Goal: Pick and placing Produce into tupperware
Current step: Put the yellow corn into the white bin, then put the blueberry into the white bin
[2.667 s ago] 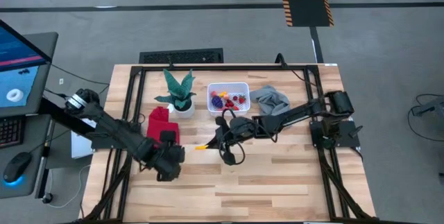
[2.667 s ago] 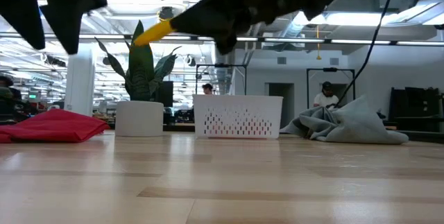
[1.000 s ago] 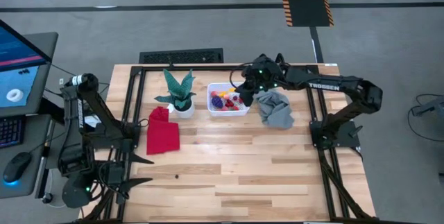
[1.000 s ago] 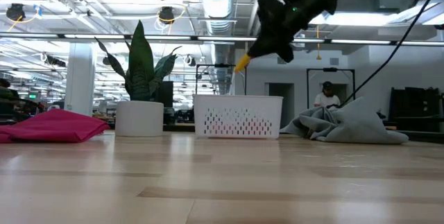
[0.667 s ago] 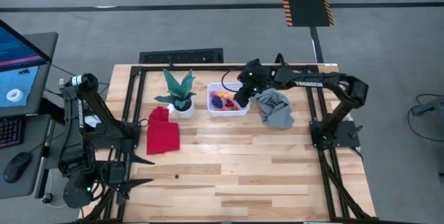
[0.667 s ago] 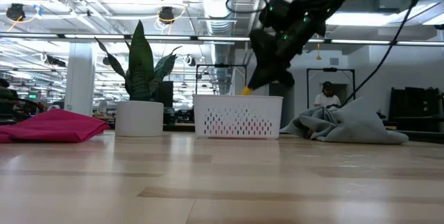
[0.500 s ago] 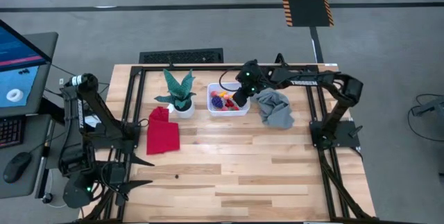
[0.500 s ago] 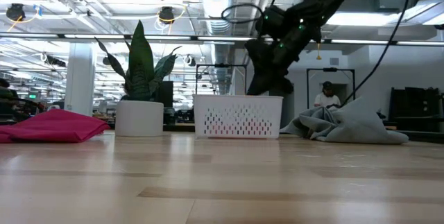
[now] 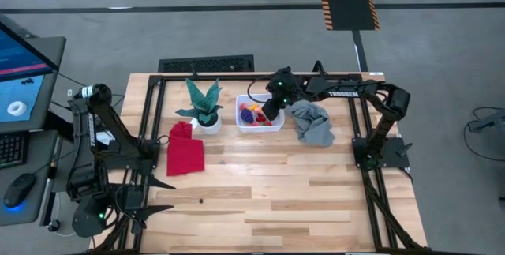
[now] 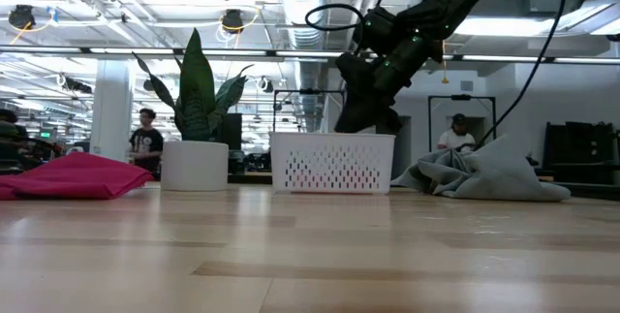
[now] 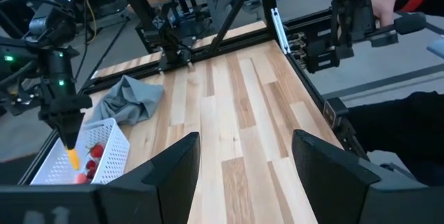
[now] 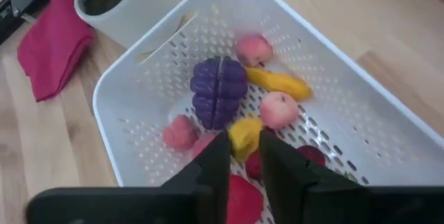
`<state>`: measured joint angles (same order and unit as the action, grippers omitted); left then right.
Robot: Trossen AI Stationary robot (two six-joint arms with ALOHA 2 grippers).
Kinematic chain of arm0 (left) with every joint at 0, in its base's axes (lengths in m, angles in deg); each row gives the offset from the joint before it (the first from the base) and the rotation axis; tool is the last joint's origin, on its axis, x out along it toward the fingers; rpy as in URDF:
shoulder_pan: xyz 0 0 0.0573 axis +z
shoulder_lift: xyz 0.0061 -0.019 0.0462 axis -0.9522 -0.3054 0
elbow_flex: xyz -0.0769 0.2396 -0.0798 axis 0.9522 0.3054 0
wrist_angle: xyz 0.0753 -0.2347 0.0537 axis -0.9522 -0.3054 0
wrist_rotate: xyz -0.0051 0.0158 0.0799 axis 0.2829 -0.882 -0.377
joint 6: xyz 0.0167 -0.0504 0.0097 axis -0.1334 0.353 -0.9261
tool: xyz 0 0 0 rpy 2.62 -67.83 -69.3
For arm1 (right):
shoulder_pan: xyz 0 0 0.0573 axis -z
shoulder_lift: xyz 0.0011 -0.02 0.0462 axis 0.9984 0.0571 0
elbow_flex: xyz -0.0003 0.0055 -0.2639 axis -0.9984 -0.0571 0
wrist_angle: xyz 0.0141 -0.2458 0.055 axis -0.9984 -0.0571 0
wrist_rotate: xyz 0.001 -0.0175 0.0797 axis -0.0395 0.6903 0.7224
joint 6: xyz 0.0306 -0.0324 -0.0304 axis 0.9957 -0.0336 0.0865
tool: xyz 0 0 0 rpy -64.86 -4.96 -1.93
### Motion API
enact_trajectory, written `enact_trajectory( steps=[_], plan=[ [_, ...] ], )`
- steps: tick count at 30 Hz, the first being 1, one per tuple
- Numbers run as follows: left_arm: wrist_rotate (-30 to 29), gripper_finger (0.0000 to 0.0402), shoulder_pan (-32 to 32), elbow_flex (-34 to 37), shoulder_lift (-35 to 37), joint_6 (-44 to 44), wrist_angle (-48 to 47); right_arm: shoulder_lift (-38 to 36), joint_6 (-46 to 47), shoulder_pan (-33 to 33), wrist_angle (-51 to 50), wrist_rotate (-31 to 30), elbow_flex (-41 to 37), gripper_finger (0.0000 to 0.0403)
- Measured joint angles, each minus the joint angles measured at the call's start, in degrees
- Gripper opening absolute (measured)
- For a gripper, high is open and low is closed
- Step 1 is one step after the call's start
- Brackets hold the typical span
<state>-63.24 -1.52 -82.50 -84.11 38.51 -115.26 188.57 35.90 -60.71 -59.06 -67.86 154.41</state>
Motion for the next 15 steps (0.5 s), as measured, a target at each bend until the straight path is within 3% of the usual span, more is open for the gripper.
enact_trajectory(
  steps=[10,15],
  plan=[
    [-0.9,0.0221,0.0,0.0,0.0,0.1,0.4,0.0,0.9,0.0,1.3,0.2,0.0,0.0225],
    [-0.4,0.0221,3.0,0.0,0.0,1.1,0.4,-0.9,0.4,-1.1,3.4,2.8,0.0,0.0254]
  ],
)
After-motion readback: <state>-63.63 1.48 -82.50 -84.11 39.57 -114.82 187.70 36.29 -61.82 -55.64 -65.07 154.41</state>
